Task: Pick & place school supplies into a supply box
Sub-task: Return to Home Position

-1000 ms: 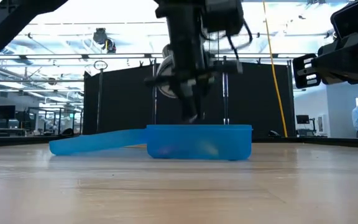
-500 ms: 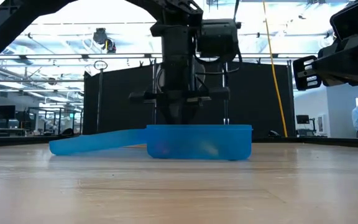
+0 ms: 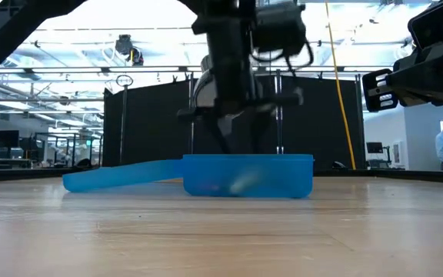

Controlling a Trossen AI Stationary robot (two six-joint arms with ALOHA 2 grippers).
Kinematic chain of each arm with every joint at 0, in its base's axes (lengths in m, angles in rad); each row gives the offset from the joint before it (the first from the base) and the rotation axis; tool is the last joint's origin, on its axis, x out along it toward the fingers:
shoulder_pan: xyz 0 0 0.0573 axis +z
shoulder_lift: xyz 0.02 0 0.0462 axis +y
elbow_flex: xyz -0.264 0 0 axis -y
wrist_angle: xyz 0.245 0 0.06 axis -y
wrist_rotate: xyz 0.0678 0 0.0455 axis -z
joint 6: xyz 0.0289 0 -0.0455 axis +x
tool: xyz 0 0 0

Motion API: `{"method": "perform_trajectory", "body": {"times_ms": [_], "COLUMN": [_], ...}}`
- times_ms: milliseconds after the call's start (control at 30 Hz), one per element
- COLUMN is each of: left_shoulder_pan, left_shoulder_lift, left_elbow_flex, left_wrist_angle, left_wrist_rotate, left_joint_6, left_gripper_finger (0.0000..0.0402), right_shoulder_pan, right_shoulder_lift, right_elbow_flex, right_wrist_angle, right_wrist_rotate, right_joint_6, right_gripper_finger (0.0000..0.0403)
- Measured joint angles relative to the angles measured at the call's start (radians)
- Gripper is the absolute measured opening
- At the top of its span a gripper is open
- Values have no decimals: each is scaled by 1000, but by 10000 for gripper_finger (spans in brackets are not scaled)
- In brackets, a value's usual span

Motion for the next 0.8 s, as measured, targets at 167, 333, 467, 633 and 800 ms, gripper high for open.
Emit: {"method": "perform_trajectory", "body": {"times_ms": [167,333,467,633,800], "left_shoulder_pan": [-1,-21,-114,-295,-522], "left_shoulder_lift": [-1,-10,-50,-167,-307], "left_elbow_flex": [80,192,312,346,228], "left_wrist_angle": [-73,-295,-448,-535,-480], "left_wrist_rotate": [-3,-106,-308,-549,-788], "left_joint_6": [2,28,161,220,473], "left_gripper_finger": [209,204,163,67,10], "right_shoulder_pan": [0,0,0,0,0], "right_shoulder_lift": [0,0,0,0,0], "right_elbow_flex": [0,0,0,0,0], "right_wrist_angle": [0,0,7,-3,41], "right_wrist_rotate": [0,0,0,-1,-1], "right_joint_6": [0,0,14,16,-14], "right_gripper_finger": [0,0,0,0,0]}}
